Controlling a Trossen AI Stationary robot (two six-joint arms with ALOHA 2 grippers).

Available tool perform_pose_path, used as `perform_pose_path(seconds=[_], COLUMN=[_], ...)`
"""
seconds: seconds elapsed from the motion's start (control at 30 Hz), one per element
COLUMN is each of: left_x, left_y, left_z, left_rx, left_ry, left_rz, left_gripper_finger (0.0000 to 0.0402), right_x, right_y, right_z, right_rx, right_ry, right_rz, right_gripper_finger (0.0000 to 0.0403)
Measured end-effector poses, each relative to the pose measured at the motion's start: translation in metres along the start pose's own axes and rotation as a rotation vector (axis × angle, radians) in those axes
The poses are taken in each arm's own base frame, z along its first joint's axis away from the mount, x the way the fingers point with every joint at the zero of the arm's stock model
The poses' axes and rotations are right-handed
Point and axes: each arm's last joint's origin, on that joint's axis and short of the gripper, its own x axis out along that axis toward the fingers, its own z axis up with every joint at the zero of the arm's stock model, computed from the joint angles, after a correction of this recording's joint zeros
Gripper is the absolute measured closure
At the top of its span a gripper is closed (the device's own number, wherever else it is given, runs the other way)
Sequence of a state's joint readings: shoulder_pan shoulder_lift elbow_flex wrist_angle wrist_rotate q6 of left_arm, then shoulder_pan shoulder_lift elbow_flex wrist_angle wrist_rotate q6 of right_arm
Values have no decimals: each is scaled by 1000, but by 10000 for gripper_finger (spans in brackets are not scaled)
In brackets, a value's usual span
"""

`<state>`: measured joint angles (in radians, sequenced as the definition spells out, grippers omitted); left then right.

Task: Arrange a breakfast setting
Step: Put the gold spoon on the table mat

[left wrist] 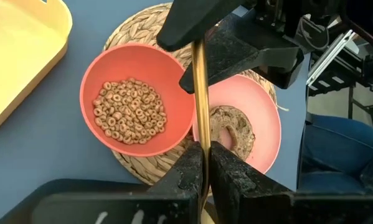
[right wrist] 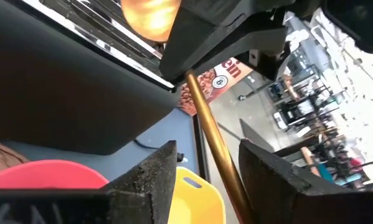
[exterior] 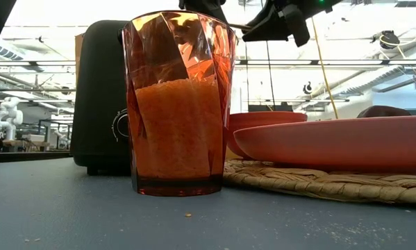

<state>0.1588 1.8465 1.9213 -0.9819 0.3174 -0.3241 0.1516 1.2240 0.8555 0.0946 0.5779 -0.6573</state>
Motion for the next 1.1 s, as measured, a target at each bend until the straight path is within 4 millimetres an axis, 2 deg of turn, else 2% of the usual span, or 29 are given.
perform_pose_path(seconds=[0.43, 0.87, 1.1], left_x=[-1, -1, -2], left_y=[2, 2, 2], left_z=[1, 1, 1], left_rx=[-1, 8, 7], left_ry=[-9, -8, -13], left_rz=[1, 0, 3], left_gripper_finger=[373, 371, 370], right_x=[0, 0, 0], right_y=[1, 3, 3], right_z=[-2, -3, -2], right_rx=[40, 21, 22], right_ry=[12, 16, 14], right_rz=[11, 23, 19], right_gripper_finger=[284, 376, 375])
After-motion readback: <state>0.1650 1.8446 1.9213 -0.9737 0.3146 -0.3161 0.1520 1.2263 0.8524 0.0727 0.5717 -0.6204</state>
